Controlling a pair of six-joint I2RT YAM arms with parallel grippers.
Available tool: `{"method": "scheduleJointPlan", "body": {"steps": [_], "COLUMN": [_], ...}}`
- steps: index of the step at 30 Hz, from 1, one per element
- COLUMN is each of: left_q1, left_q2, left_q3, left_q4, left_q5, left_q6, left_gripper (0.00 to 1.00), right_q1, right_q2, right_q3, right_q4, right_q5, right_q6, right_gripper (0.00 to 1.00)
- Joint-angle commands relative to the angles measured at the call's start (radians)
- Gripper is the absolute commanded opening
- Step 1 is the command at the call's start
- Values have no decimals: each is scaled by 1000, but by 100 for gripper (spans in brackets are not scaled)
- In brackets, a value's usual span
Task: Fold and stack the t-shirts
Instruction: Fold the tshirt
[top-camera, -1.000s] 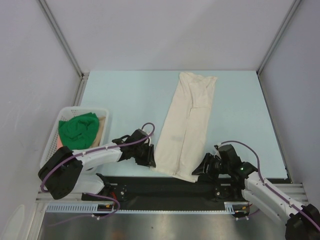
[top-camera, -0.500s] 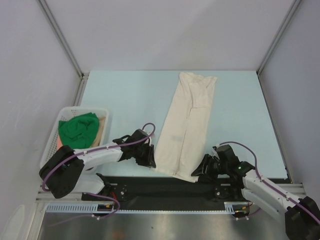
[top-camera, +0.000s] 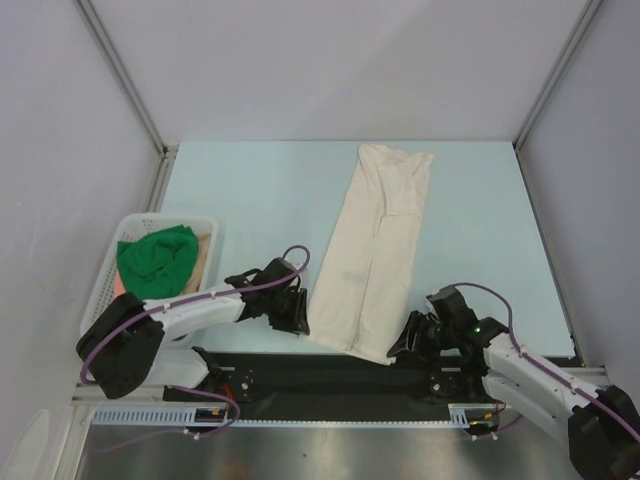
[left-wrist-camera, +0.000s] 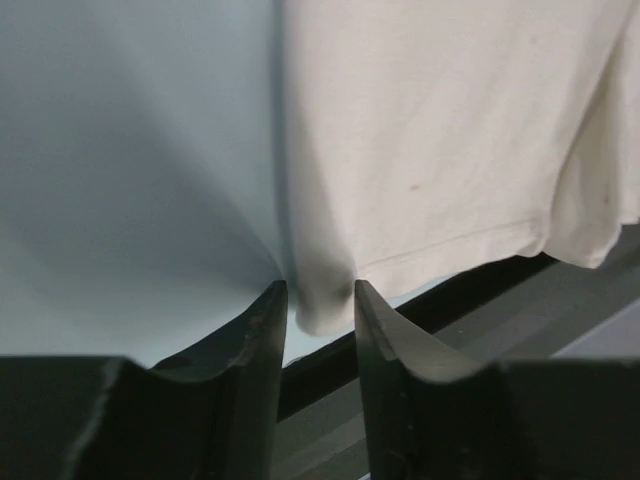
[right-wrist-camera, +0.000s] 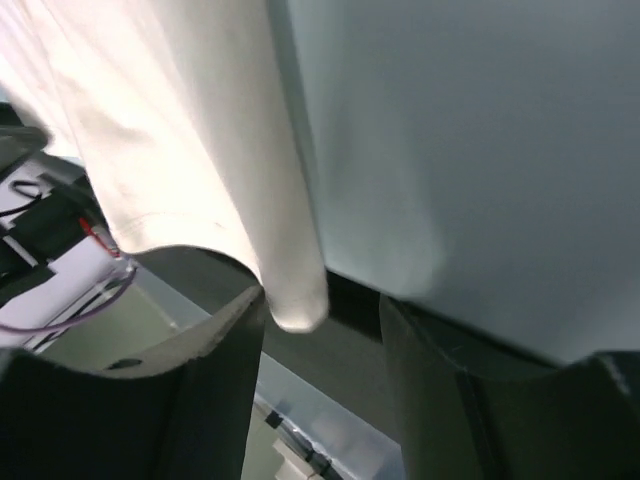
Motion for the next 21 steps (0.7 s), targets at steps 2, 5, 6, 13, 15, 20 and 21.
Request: {"method": "scheduleJointPlan", "body": {"steps": [2, 5, 6, 13, 15, 20, 21], "left_q1": [-23, -63, -75, -152, -187, -235, -238], "left_q2": [-121, -236, -253, -75, 38, 219, 264], "left_q3": [108, 178, 191, 245, 294, 378, 384], "left_q4": [-252, -274, -248, 103, 139, 176, 170], "left_q5": [-221, -235, -178, 89, 98, 143, 137], "left_q6": [11, 3, 9, -25, -22, -32, -29], "left_gripper": [46, 51, 51, 14, 7, 0, 0], "right_q1": [1, -5, -3, -19, -25, -59, -66], "right_q2": [-131, -124, -107, -76, -71, -113, -119], "right_q3": [183, 277, 276, 267, 268, 253, 247], "right_q4": [-479, -519, -508, -402, -404, -431, -436], "right_q5": [236, 217, 202, 155, 149, 143, 137], "right_q6": [-130, -133, -130, -127, -131, -133, -133], "right_gripper": [57, 59, 59, 58, 58, 57, 57]}}
